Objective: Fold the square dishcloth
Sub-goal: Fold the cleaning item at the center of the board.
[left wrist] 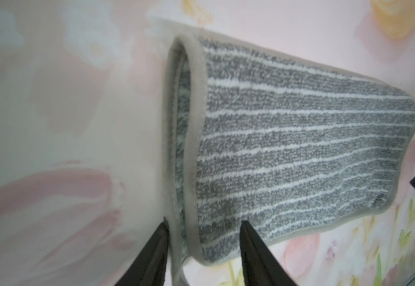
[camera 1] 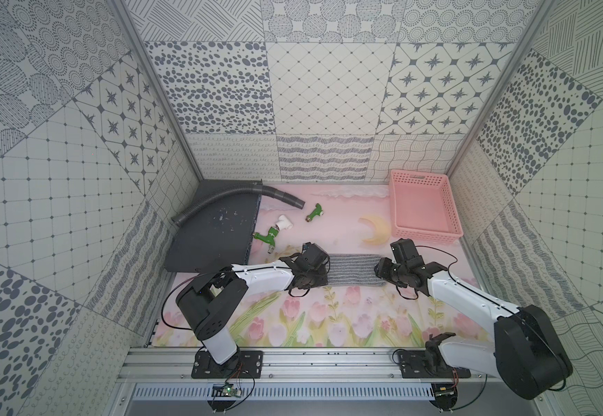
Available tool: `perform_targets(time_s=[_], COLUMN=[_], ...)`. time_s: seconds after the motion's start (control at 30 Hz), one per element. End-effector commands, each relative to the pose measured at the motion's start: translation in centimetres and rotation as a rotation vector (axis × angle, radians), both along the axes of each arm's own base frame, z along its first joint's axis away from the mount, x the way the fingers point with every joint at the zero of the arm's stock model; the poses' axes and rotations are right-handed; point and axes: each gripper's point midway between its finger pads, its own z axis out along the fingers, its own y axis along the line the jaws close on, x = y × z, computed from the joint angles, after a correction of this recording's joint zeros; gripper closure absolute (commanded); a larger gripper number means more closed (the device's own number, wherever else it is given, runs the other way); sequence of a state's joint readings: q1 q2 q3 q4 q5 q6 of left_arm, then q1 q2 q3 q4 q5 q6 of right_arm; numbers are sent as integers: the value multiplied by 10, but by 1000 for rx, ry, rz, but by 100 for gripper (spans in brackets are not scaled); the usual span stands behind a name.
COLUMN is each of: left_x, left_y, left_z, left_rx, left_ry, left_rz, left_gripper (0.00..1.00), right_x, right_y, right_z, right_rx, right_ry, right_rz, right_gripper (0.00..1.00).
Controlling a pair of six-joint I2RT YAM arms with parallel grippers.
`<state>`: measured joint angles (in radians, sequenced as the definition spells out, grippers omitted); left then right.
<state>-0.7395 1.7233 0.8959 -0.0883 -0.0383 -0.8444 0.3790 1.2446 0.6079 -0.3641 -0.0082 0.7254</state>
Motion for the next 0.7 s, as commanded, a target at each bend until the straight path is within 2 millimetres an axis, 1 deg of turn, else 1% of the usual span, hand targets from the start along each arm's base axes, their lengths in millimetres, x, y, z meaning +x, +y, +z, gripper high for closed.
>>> perform_targets(time_s=[0.0,0.13,0.27,0.43,0.67], left_x=[-22,-19,-13,-3,3], left_y=[19,23,31,38,46], left_z=[-31,-30,-20,-1,29], left_rx=[112,139,171,155,161], left_ry=[110,96,56,-19,-117], left_rz=[22,26,32,38,17], left_gripper=[61,79,100,100,100], right_x=[-1,-4,-6,-6,-2], right_y=[-5,-7,-5,5,26], right_z=[-7,-12,-14,-11,4], right_rx=[-20,-24,-17,24,108], right_ry=[9,25,33,36,4], right_rz=[-16,-20,-14,26,84], right_gripper=[47,47,47,47,47])
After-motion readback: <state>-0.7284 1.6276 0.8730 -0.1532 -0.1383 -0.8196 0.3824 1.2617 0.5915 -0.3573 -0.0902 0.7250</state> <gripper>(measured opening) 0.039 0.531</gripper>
